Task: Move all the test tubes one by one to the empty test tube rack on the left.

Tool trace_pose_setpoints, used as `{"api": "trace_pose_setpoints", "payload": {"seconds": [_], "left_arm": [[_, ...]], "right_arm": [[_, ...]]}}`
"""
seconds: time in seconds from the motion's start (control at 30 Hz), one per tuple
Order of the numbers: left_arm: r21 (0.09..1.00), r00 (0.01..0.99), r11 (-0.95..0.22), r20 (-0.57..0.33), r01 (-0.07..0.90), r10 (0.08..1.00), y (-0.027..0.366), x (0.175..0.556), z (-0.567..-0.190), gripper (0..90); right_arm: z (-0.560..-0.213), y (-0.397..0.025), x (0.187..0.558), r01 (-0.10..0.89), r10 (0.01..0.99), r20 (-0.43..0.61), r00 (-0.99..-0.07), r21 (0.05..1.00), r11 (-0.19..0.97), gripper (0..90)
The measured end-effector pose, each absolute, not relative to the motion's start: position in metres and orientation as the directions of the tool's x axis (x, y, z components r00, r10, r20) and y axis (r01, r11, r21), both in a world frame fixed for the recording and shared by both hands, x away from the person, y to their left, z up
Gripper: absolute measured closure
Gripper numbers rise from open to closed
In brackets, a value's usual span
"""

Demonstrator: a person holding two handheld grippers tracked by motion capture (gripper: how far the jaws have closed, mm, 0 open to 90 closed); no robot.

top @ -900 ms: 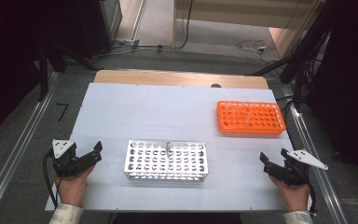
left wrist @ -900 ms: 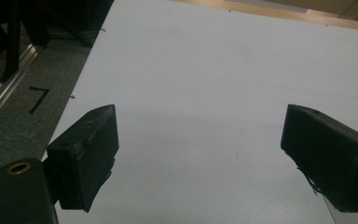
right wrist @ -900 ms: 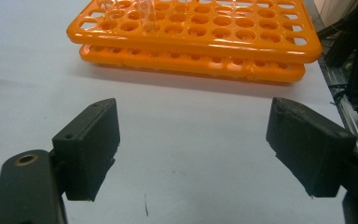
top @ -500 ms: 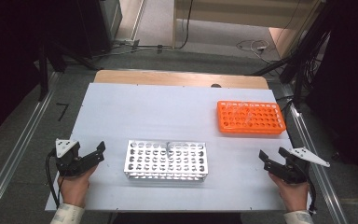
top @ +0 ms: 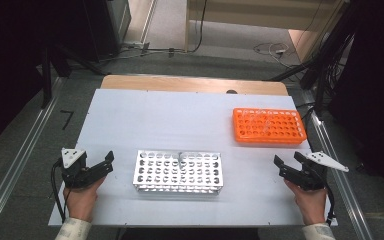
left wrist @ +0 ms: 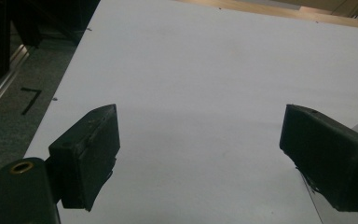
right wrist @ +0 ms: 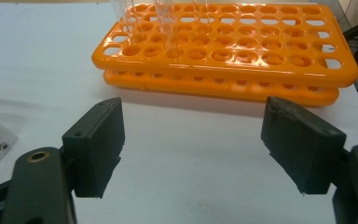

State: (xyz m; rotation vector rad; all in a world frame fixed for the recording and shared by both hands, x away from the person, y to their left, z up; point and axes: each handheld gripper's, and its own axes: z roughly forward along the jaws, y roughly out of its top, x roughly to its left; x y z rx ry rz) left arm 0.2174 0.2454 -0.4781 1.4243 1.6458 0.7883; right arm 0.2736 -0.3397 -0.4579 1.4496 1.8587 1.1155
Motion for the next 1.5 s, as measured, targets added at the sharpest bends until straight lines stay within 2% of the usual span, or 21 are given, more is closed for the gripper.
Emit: {"api": "trace_pose_setpoints", "payload": {"seconds": [0.87,1.27,1.5], "left_arm": [[0.865,-0.052,0.165,-0.16,0.473,0.986,0.245,0.216,-0.477,12.6],[0.864,-0.055,0.168,-0.161,0.475,0.985,0.247,0.215,-0.477,12.9],[0.864,-0.058,0.173,-0.165,0.473,0.985,0.248,0.216,-0.478,13.1]], "right_arm": [[-0.46,-0.314,0.328,0.506,0.953,0.025,-0.303,0.851,0.139,33.3],[-0.468,-0.294,0.36,0.486,0.953,-0.046,-0.3,0.852,0.194,53.1],[-0.471,-0.292,0.367,0.483,0.95,-0.048,-0.307,0.853,0.199,60.6]]}}
